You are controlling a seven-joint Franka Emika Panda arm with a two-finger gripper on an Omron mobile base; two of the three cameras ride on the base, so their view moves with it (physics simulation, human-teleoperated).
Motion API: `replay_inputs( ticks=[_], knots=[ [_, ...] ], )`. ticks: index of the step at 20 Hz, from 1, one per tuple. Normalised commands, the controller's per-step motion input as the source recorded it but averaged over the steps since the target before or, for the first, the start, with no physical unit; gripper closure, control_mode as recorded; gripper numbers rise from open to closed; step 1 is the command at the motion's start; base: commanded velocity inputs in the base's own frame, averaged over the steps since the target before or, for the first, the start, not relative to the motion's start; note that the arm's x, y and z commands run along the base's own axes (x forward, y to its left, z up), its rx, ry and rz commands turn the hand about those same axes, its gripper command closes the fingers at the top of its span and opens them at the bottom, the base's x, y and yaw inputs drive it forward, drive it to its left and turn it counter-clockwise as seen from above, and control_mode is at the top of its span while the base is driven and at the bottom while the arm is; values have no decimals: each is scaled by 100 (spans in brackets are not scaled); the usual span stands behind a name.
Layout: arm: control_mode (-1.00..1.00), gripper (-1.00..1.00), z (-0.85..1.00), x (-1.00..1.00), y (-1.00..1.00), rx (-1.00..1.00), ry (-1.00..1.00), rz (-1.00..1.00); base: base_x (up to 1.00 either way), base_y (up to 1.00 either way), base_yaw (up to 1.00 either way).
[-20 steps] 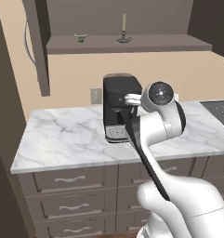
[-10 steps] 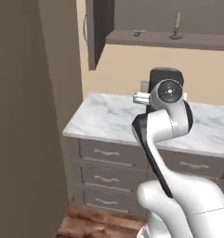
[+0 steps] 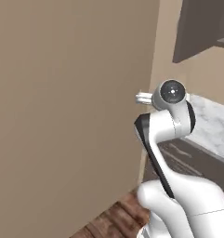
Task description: Pick the candle and candle from the dining table and place them in the open cabinet. Close the cabinet after placing the objects.
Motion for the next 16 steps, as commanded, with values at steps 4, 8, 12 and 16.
replay_inputs(
  ticks=[4,8,12,16],
  knots=[
    [100,-100,0,0,0,0,0,0,-3,0,100],
    [100,-100,0,0,0,0,0,0,-3,0,100],
    [100,-100,0,0,0,0,0,0,-3,0,100],
    [100,-100,0,0,0,0,0,0,-3,0,100]
  ],
)
